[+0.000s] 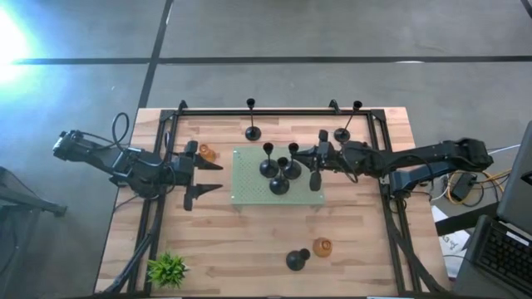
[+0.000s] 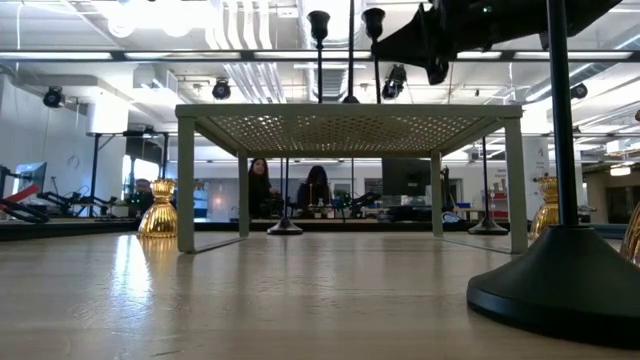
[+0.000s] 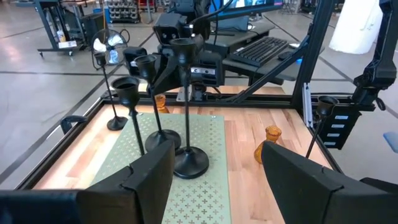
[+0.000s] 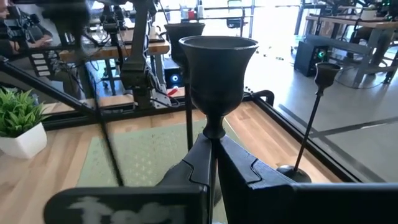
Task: Pick & Place candle stick holders
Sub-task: Put the black candle holder on the shelf
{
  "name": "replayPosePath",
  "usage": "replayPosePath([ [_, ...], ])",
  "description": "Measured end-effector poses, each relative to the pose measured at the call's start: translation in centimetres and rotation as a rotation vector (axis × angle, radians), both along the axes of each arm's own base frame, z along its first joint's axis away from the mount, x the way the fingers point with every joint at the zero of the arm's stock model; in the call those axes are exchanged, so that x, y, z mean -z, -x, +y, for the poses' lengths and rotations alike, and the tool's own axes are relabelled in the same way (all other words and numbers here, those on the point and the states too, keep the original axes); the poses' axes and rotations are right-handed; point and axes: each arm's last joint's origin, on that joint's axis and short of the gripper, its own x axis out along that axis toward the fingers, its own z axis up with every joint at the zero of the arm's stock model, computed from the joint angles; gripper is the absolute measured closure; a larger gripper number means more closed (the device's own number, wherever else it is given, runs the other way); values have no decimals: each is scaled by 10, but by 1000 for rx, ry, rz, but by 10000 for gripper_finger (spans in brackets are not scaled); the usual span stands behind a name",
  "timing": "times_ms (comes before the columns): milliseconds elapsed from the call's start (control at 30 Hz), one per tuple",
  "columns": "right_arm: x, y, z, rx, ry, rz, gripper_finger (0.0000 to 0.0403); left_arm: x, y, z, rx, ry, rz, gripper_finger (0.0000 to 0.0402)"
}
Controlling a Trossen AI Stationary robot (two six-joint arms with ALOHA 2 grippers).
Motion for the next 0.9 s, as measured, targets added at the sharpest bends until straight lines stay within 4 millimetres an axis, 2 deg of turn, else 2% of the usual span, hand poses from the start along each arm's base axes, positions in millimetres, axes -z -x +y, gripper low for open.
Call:
replayPosePath([
  [267, 4, -6, -2, 5, -1, -7, 395, 1, -1, 0, 1, -2, 4, 156],
  [900, 2, -4, -3, 11, 10, -12, 395, 2, -1, -1, 0, -2, 9, 156],
])
